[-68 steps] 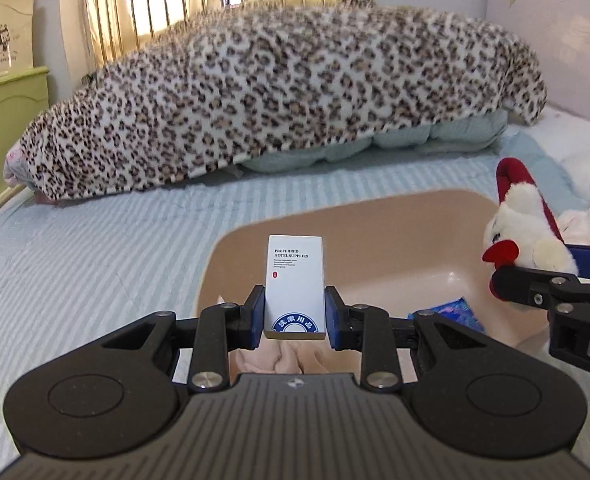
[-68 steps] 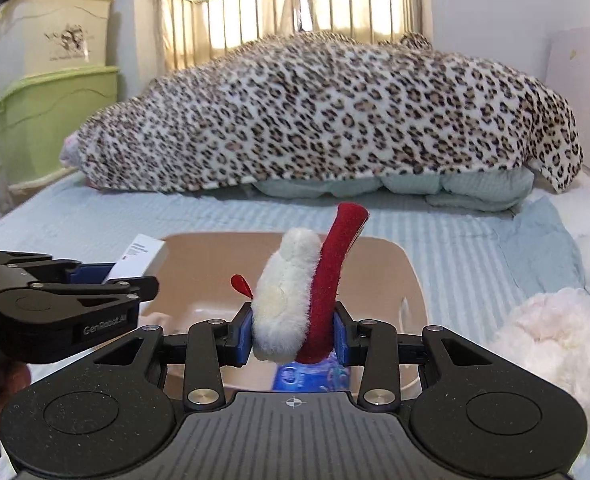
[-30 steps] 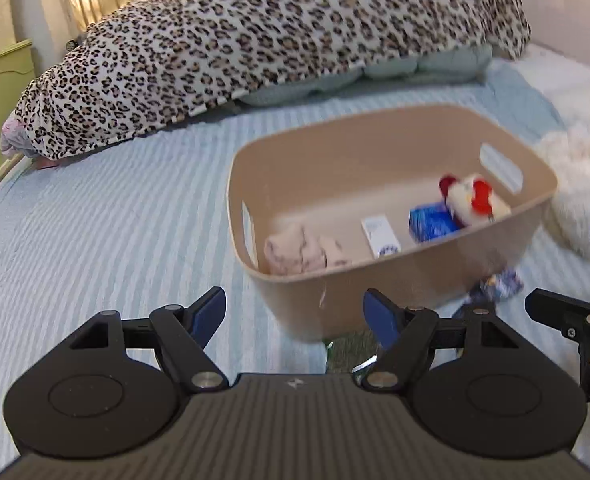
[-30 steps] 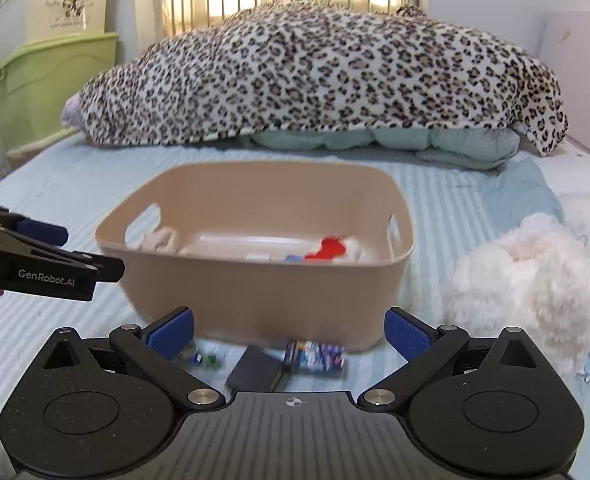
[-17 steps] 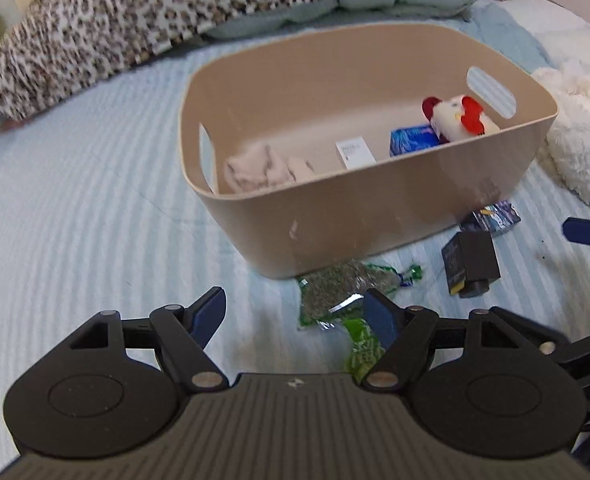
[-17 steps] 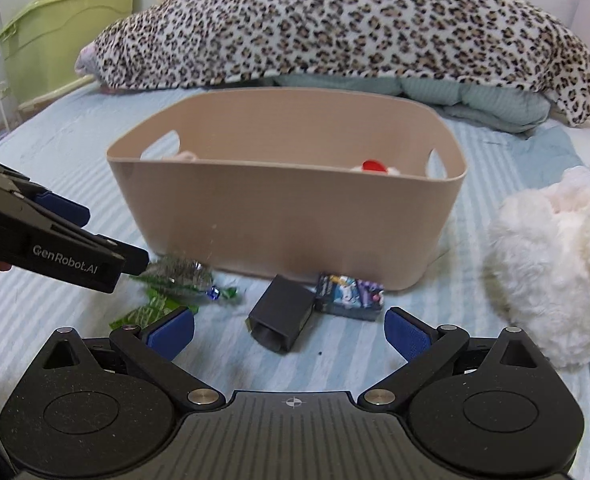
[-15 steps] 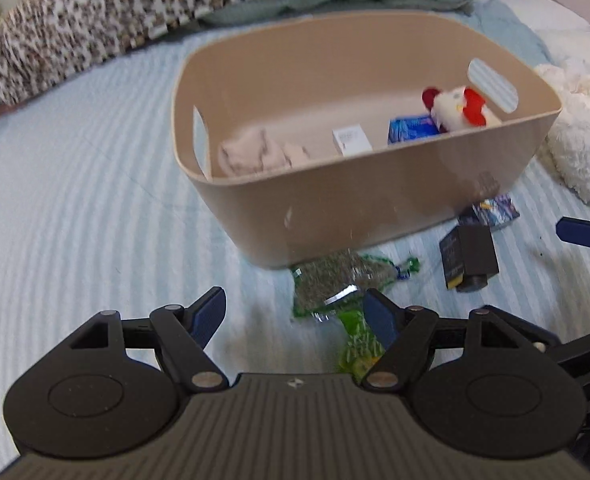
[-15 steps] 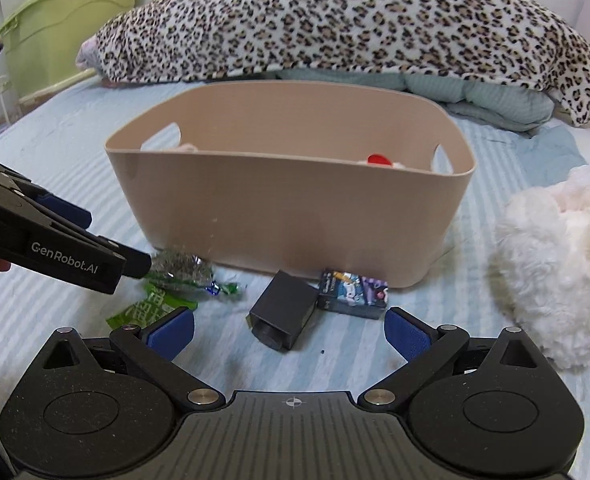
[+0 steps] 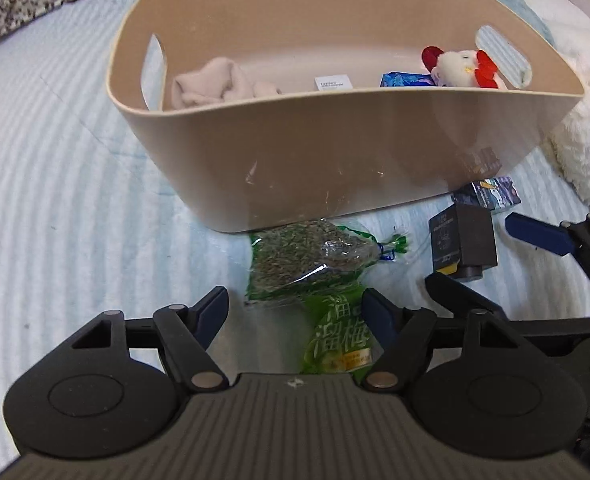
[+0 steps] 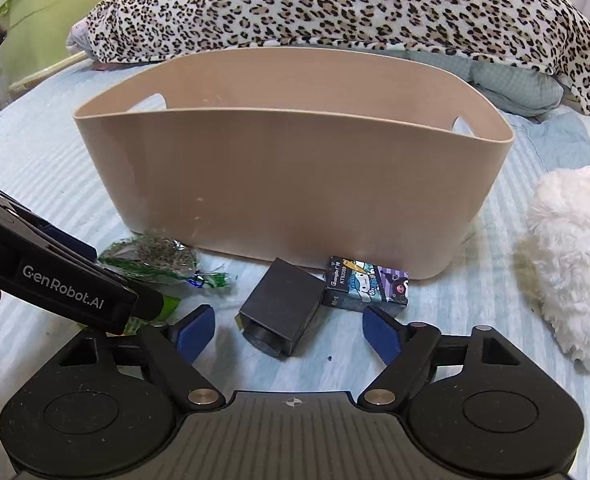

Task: Organize objects
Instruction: 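Grasp the green snack packet with the left tool while the right tool grasps the black box, then carry the snack packet and black box into the basket and release both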

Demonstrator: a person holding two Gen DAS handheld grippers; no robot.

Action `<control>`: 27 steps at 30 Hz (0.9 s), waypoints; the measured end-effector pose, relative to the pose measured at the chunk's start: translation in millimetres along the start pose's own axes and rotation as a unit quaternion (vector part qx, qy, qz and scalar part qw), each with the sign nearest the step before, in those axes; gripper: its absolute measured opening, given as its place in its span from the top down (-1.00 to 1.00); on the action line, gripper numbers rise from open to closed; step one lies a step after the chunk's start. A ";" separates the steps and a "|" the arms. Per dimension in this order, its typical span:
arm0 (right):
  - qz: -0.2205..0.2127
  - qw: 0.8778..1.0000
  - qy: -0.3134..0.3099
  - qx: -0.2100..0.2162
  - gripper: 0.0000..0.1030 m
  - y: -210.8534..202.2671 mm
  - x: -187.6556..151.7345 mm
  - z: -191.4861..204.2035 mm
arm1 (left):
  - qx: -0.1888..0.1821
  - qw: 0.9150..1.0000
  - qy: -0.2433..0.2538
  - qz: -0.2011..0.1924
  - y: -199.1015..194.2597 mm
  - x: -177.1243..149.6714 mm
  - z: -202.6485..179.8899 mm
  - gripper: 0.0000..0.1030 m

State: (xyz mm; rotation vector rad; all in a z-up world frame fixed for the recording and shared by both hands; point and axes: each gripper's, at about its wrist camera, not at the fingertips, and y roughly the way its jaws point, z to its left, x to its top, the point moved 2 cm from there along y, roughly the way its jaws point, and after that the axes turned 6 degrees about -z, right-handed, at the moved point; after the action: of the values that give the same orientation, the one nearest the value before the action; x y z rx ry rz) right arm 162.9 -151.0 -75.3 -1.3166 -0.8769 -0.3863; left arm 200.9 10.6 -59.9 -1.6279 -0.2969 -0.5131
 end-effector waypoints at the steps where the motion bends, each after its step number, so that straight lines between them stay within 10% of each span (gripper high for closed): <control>1: 0.003 1.000 -0.002 -0.001 -0.47 2.6 -0.1 0.5 | -0.008 1.000 -0.010 0.005 2.7 0.3 2.0 -0.38; 4: 0.014 1.000 -0.002 -0.004 -0.14 9.2 -1.9 0.4 | -0.025 0.999 -0.021 0.014 6.0 0.4 5.9 -0.23; 8: 0.017 1.000 0.014 0.006 0.22 9.7 -3.4 -3.5 | -0.056 0.998 -0.013 0.018 1.0 0.6 4.6 0.46; 27: -0.021 1.000 0.007 0.009 0.34 -30.3 -5.0 -2.9 | -0.054 0.998 0.019 -0.029 -37.9 4.2 10.5 0.49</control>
State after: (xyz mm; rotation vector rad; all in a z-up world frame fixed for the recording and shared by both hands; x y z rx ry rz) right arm 139.6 -162.4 -58.6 -1.2789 -0.8961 -0.4190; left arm 188.0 25.3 -25.6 -1.7153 -0.2934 -0.6130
